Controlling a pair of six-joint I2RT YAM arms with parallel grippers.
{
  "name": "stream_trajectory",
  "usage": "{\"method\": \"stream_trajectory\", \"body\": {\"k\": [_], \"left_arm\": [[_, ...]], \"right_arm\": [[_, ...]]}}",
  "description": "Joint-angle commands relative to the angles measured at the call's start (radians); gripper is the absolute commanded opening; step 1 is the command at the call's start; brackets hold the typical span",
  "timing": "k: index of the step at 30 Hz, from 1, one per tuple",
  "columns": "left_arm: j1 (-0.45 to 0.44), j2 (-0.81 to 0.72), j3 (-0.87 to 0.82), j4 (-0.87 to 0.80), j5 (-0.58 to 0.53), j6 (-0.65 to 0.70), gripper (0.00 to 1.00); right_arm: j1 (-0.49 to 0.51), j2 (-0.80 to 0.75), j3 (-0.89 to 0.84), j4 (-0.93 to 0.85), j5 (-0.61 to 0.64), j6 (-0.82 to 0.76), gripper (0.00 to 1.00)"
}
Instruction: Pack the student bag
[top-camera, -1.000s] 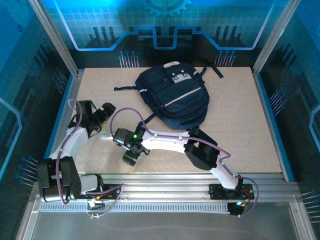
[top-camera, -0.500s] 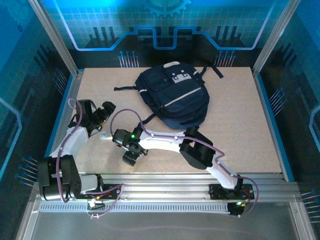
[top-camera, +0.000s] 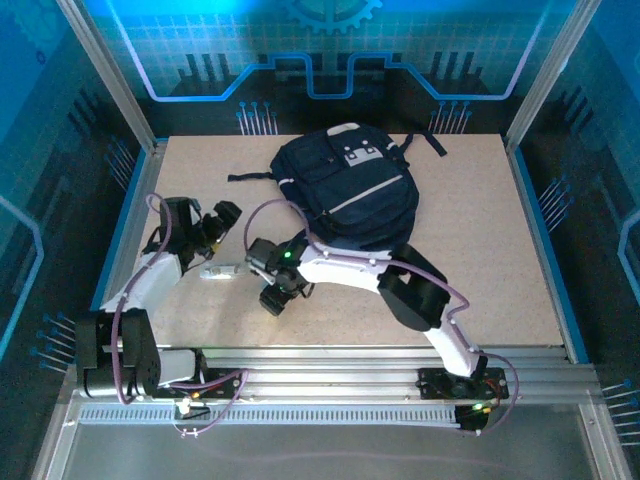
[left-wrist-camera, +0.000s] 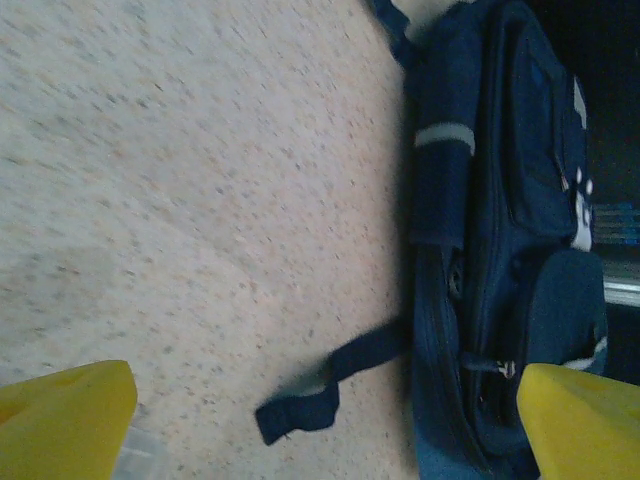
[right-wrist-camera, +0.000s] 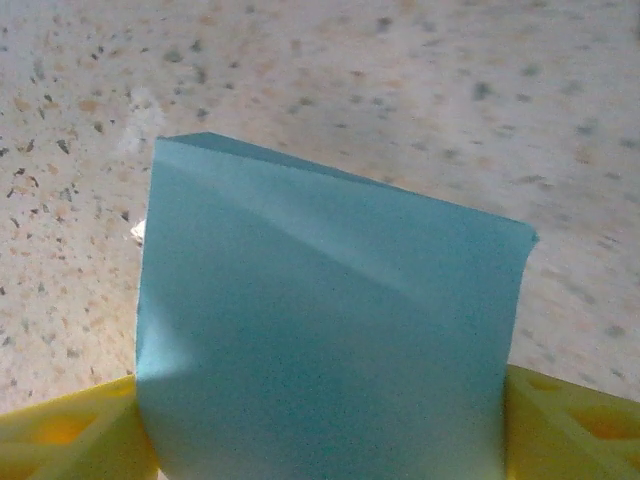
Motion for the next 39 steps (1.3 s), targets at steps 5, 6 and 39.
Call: {"method": "stream_trajectory", "body": {"k": [5, 6, 39], "left_arm": [[-0.109, 0.019, -0.003, 0.085, 0.058, -0.106, 0.99], [-0.128, 0.017, -0.008, 0.101, 0.058, -0.126, 0.99], [-0.44, 0.125, -0.139, 0.69, 0.06, -0.654, 0.41]], "right_arm": [[-0.109, -0.222, -0.09, 0.061, -0.085, 0.021, 0.78], [-0.129, -0.248, -0.108, 0.073, -0.092, 0.019, 0.78], [-0.368, -0.415, -0.307, 0.269, -0.268, 0.048, 0.8]]}}
